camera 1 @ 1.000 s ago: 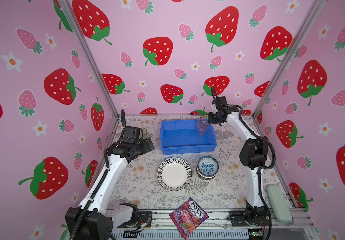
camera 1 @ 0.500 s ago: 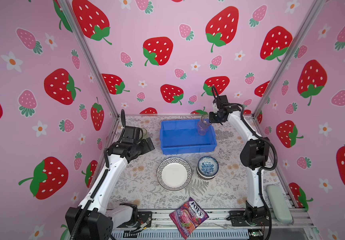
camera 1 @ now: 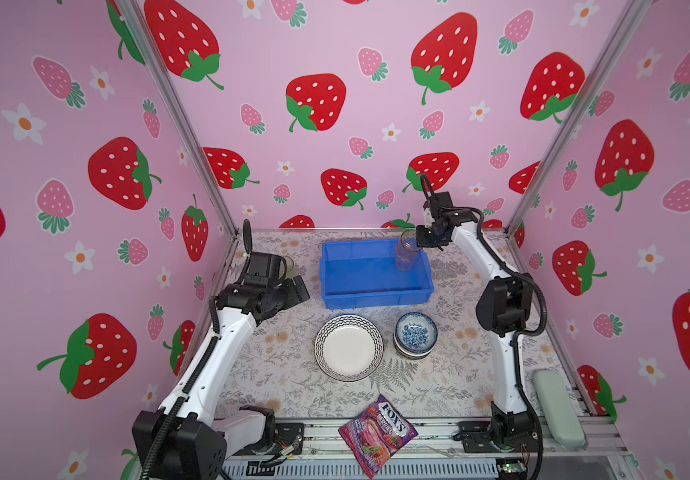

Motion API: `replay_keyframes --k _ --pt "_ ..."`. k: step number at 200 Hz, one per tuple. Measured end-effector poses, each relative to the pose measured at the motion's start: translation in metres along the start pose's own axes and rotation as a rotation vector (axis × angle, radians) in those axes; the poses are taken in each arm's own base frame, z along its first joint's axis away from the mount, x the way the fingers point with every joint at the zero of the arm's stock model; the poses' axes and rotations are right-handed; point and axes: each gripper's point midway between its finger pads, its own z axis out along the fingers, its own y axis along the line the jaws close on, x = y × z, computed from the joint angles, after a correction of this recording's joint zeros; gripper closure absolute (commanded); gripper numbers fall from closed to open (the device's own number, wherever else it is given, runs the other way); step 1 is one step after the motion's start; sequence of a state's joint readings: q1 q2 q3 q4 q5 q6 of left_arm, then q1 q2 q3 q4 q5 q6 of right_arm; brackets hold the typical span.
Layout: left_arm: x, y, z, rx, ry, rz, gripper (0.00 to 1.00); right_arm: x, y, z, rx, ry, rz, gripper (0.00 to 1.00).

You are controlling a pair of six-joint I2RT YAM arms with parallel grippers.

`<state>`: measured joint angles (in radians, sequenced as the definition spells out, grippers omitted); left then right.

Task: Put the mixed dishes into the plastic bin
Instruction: 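Lower the amber tumbler into the pink cup and open the right gripper, then raise the right gripper out of the bin while the left moves toward the green tumbler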

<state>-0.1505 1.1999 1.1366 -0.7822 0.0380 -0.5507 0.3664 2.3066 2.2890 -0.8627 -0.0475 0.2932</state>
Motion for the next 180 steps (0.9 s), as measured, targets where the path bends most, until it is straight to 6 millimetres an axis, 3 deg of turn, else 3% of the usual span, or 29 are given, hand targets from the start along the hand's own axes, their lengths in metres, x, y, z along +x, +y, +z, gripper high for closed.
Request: replay_keyframes --k 25,88,115,180 --pt "0.001 0.0 0.002 -0.002 0.005 -0.002 0.01 0.0 0.0 0.0 -0.001 0.001 0.0 1.0" --pt "0.005 0.001 0.009 -0.004 0.026 -0.005 0.01 0.0 0.0 0.002 0.0 0.002 0.002 0.74" --pt "0.005 -0.001 0.009 0.007 0.026 -0.008 0.01 0.002 -0.001 0.005 0.002 0.007 0.001 0.7" --pt "0.003 0.001 0.011 0.004 0.026 -0.03 0.01 -0.002 -0.002 0.001 0.011 -0.011 -0.006 0.49"
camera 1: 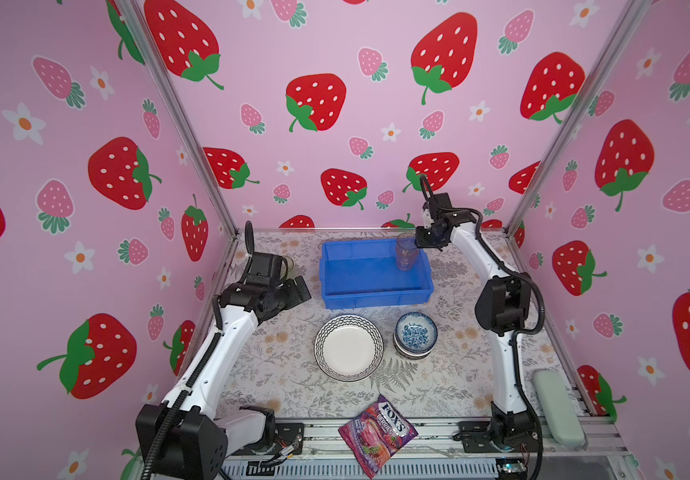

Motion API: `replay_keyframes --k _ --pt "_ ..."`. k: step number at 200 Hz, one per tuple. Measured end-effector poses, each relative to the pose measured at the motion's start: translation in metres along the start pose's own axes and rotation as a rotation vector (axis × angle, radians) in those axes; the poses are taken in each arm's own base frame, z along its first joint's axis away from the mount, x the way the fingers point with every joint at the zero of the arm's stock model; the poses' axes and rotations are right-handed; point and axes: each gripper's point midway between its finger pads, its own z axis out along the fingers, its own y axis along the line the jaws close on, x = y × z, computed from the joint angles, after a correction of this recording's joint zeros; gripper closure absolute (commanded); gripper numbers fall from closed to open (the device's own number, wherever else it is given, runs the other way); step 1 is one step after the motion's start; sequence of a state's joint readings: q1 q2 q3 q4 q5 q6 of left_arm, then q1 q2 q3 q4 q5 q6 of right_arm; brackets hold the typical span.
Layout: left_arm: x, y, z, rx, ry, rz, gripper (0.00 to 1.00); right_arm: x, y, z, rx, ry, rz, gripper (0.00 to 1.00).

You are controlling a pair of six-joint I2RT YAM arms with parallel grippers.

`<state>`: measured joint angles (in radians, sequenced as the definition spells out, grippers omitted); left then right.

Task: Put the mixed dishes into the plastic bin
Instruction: 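Raise the right gripper out of the bin while the left moves toward the green tumbler, then lower the left gripper around the green tumbler and close it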

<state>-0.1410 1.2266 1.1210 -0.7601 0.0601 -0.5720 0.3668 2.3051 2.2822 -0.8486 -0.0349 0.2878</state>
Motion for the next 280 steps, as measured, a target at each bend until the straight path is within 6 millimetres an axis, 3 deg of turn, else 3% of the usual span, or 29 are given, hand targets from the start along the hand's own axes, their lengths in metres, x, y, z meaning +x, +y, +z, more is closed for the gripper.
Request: replay_keyframes --k 6,23,38,57,79,95,144,171,205,229,280 --pt "-0.001 0.002 0.001 -0.006 0.003 -0.006 0.01 -0.001 0.0 -0.004 0.0 -0.008 -0.003 0.49" --pt "-0.005 0.008 0.006 -0.043 0.014 -0.025 0.01 -0.006 0.002 -0.024 -0.007 -0.046 -0.012 0.34" --pt "-0.014 0.011 0.009 -0.076 0.009 -0.041 0.01 -0.007 0.003 -0.054 -0.014 -0.093 -0.012 0.24" --pt "-0.032 0.012 0.009 -0.119 -0.012 -0.061 0.01 -0.009 0.004 -0.099 -0.023 -0.172 -0.014 0.0" --pt "-0.054 0.013 0.011 -0.147 -0.041 -0.086 0.0 -0.006 -0.001 -0.144 -0.019 -0.258 -0.005 0.01" --pt "-0.07 0.016 0.019 -0.171 -0.047 -0.11 0.02 0.002 -0.007 -0.161 -0.013 -0.285 0.002 0.01" --pt "-0.096 0.043 0.063 -0.222 -0.017 -0.21 0.11 0.062 -0.037 -0.158 0.037 -0.21 0.038 0.01" --pt "-0.115 0.059 0.084 -0.24 -0.023 -0.254 0.27 0.085 -0.059 -0.168 0.071 -0.197 0.075 0.01" --pt "-0.137 0.071 0.102 -0.233 -0.039 -0.294 0.35 0.099 -0.075 -0.184 0.093 -0.221 0.105 0.01" --pt "-0.15 0.072 0.117 -0.222 -0.04 -0.3 0.4 0.104 -0.079 -0.183 0.096 -0.214 0.114 0.01" --pt "-0.142 0.076 0.145 -0.222 0.018 -0.304 0.44 0.117 -0.09 -0.173 0.107 -0.182 0.138 0.01"
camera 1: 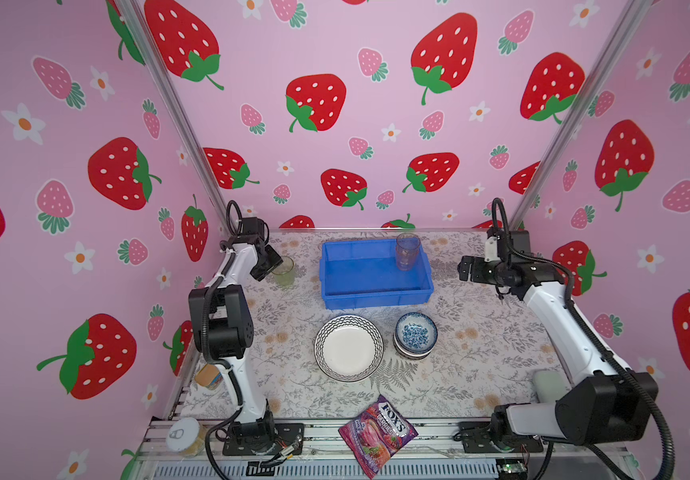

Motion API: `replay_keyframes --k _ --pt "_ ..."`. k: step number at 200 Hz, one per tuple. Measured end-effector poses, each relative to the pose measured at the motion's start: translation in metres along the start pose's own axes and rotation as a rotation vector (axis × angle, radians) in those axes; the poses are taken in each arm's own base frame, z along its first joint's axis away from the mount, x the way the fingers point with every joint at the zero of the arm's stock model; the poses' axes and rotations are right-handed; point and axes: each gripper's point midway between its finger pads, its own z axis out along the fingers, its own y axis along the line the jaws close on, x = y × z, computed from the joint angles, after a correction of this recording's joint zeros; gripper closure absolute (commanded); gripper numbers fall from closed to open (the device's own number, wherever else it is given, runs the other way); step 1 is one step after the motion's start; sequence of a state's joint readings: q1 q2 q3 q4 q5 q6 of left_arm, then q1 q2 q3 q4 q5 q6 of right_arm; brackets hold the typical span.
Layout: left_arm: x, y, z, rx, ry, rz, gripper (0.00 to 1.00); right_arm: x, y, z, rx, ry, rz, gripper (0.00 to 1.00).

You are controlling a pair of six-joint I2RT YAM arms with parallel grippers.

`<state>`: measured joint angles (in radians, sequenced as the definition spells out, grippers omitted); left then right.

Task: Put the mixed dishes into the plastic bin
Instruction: 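Lower the left gripper around the green tumbler and close it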

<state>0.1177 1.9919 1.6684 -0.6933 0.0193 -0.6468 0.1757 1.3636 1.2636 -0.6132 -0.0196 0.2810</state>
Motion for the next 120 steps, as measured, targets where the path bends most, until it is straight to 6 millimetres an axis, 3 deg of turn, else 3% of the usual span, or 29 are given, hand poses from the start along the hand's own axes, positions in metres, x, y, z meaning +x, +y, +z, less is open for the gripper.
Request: replay_keyframes --k 59,92,120 --pt "0.004 -0.001 0.013 0.007 0.022 0.015 0.64 0.008 -0.011 0.006 0.004 0.019 0.009 0.0" --pt "0.006 -0.001 0.02 0.008 0.035 0.014 0.66 0.012 -0.01 0.008 -0.007 0.028 0.007 0.0" --pt "0.007 0.0 0.022 0.004 0.038 0.017 0.78 0.016 -0.013 0.01 -0.007 0.039 0.01 0.0"
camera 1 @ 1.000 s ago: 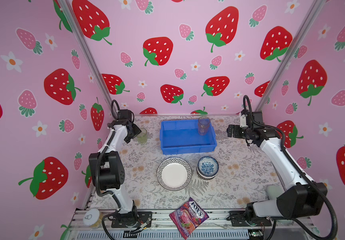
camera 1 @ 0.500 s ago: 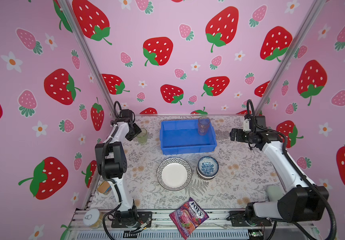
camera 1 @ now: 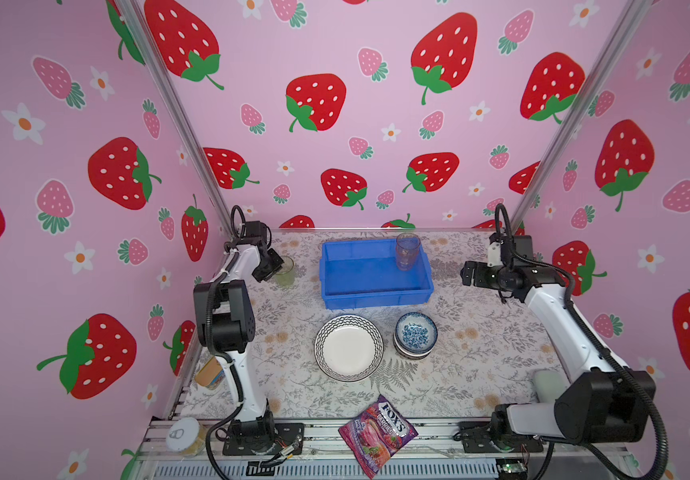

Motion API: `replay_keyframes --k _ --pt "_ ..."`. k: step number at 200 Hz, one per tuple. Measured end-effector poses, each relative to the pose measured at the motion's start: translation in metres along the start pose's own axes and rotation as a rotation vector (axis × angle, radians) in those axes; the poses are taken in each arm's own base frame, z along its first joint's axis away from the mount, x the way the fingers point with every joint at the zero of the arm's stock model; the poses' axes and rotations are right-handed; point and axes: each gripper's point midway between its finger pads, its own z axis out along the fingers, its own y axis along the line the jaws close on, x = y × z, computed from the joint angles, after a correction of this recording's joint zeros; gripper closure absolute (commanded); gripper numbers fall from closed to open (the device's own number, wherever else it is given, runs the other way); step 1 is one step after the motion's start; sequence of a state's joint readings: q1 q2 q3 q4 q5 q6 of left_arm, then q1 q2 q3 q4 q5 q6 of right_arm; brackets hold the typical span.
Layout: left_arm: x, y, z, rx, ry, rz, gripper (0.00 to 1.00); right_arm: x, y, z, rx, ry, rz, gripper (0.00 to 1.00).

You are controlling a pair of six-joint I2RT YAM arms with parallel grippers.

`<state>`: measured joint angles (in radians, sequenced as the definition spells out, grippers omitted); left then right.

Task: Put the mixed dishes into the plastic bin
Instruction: 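Lower the left gripper around the green tumbler and close it, then carry the green tumbler over the bin with the left gripper while the right approaches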

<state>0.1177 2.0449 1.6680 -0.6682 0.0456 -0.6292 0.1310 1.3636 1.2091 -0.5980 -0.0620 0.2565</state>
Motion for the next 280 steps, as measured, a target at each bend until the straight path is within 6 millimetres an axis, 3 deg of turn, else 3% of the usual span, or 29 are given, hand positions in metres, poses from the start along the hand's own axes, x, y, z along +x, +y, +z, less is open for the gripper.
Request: replay_keyframes --k 48,54,105,132,161,210,248,280 --pt "0.001 0.001 0.001 -0.006 0.0 0.005 0.93 0.002 0.0 0.001 -0.01 0.005 -0.001 0.0" --pt "0.001 0.002 0.001 -0.006 0.001 0.007 1.0 0.002 0.0 0.001 -0.011 0.005 -0.002 0.0" --pt "0.009 0.009 -0.003 -0.038 0.006 0.031 1.0 0.003 0.008 0.001 -0.05 0.014 -0.026 0.01" --pt "0.021 0.01 -0.02 -0.06 0.009 0.058 1.0 0.002 0.024 0.002 -0.068 0.032 -0.082 0.0" --pt "0.033 -0.009 -0.058 -0.043 -0.026 0.127 1.0 -0.006 0.073 0.001 -0.127 0.03 -0.183 0.02" --pt "0.077 -0.057 -0.128 0.069 -0.061 0.27 1.0 -0.011 0.184 -0.012 -0.279 -0.001 -0.342 0.05" --pt "0.114 -0.084 -0.151 0.137 -0.046 0.349 1.0 -0.007 0.26 -0.028 -0.386 -0.02 -0.413 0.06" --pt "0.136 -0.095 -0.155 0.157 -0.024 0.371 1.0 -0.005 0.297 -0.038 -0.445 -0.033 -0.435 0.08"
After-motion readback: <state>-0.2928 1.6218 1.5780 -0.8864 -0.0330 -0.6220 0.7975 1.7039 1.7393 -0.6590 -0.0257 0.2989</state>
